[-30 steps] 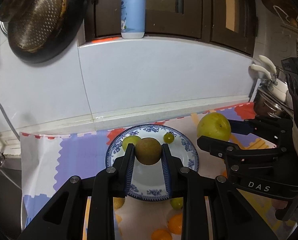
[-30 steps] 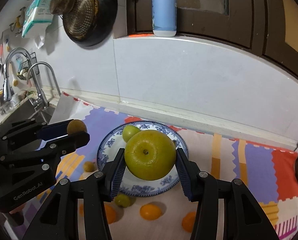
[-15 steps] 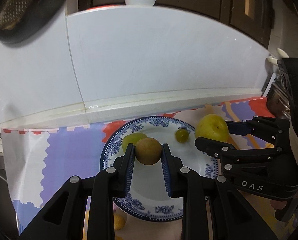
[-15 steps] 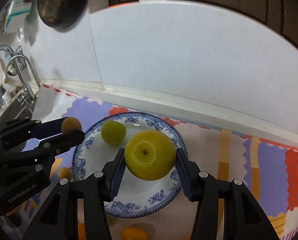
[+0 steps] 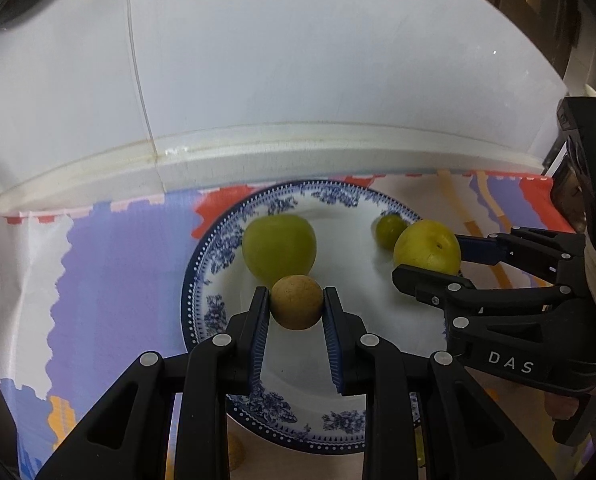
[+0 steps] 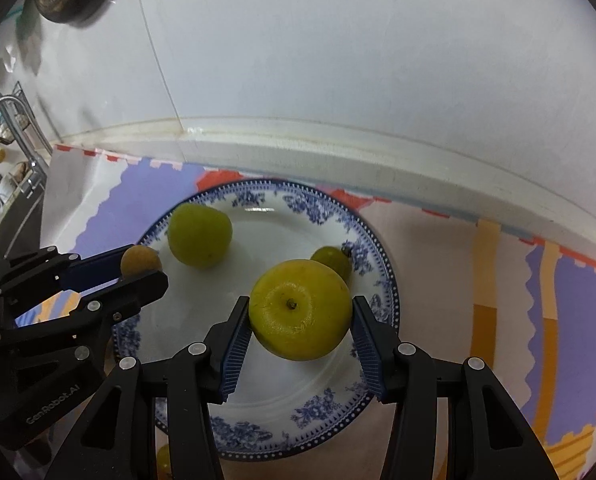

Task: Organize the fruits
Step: 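Carry both fruits onto the plate and open both tools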

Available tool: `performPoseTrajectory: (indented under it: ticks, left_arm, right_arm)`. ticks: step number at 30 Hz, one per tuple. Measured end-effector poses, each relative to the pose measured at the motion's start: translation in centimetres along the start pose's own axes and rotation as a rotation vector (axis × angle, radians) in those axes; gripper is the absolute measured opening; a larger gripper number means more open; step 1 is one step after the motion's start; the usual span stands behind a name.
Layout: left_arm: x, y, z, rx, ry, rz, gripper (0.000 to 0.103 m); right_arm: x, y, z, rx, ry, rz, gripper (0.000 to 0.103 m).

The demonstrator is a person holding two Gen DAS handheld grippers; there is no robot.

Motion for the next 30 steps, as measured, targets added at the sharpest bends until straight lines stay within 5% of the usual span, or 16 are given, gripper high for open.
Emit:
performPoseTrajectory:
  ticks: [15,30]
  left_arm:
    - [-0.3,0.2,-1.8,-0.003,0.049,0.003,0.027]
    - [-0.5,0.4,1.2,0.008,-0.007,0.007,0.045]
  right_arm:
    - [-0.1,-0.3,-1.2,0.000,0.034,-0.002,0.050]
    - [-0.2,0.1,0.7,0.002,-0.011,-0.005,0.051]
Point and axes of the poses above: each gripper's, at about its wrist camera, not at the fingertips, and z roughly against the way its jaws point, y to its left, x to its top, the point moved 1 cm from there along -z, roughly the way its jaws point, and after that the axes turned 5 degrees about x, right-handed, at the moved point
